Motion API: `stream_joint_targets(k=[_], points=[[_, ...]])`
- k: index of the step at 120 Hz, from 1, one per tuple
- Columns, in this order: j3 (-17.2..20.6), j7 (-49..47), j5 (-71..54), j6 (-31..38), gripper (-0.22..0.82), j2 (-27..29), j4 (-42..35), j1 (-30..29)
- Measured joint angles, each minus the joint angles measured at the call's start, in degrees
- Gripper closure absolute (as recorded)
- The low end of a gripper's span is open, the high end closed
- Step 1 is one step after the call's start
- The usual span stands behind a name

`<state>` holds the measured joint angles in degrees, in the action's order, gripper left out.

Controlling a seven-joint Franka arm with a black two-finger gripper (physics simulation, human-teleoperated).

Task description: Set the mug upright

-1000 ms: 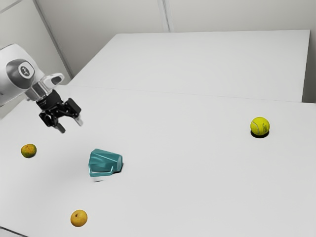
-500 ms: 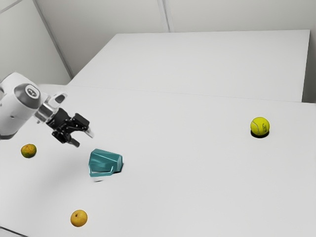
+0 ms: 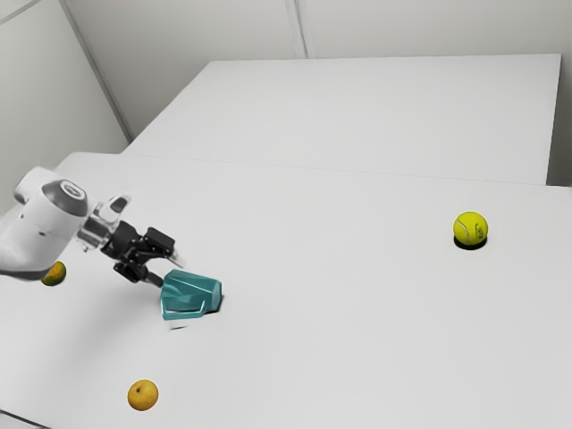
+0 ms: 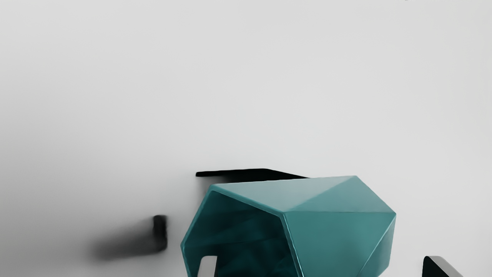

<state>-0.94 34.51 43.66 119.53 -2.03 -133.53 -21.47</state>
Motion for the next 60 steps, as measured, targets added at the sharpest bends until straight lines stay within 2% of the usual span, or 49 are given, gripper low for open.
stream_joint_targets(k=[60], points=[[0.06, 9.52, 12.14, -0.51, 0.04, -1.57, -3.24, 0.14]])
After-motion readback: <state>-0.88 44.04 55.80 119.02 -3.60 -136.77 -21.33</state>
